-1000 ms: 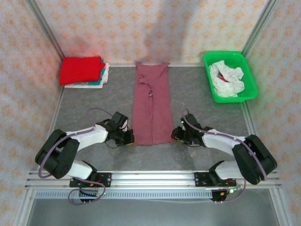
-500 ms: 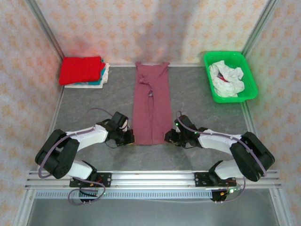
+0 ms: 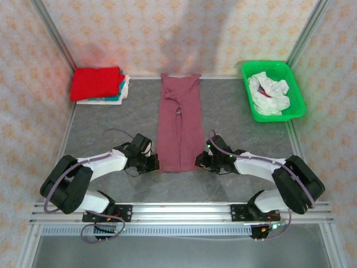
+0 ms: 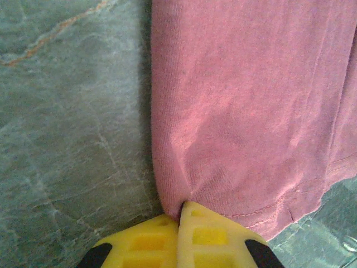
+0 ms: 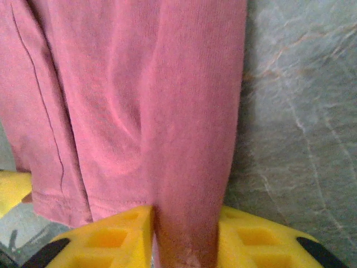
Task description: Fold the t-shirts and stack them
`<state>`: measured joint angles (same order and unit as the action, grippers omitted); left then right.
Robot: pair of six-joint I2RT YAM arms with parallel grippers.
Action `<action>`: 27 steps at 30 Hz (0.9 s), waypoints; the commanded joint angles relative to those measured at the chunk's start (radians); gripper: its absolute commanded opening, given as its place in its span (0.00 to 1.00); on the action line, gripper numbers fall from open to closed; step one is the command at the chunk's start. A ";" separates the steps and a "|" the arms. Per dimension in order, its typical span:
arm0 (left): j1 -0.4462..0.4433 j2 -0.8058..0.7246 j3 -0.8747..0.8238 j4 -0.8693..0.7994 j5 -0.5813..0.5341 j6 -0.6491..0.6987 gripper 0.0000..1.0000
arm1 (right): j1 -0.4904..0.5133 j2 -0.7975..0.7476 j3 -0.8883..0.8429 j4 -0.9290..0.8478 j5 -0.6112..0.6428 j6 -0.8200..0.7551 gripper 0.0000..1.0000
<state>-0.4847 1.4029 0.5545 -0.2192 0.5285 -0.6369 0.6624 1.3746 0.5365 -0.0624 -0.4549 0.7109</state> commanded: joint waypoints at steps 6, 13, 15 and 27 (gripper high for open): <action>-0.013 0.007 -0.015 0.057 -0.087 -0.006 0.00 | 0.005 -0.002 0.034 -0.061 0.059 -0.017 0.09; -0.012 -0.083 -0.022 -0.009 -0.125 -0.002 0.00 | 0.006 -0.059 -0.004 -0.071 0.017 -0.028 0.00; -0.021 -0.104 -0.025 -0.049 -0.152 0.015 0.00 | 0.006 -0.068 -0.026 -0.063 -0.004 -0.032 0.00; -0.094 -0.223 -0.120 -0.066 -0.145 -0.070 0.00 | 0.014 -0.170 -0.146 -0.052 -0.029 0.016 0.00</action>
<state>-0.5709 1.2129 0.4599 -0.2707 0.3973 -0.6613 0.6716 1.2343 0.4217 -0.1036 -0.4828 0.7067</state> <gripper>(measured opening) 0.044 0.040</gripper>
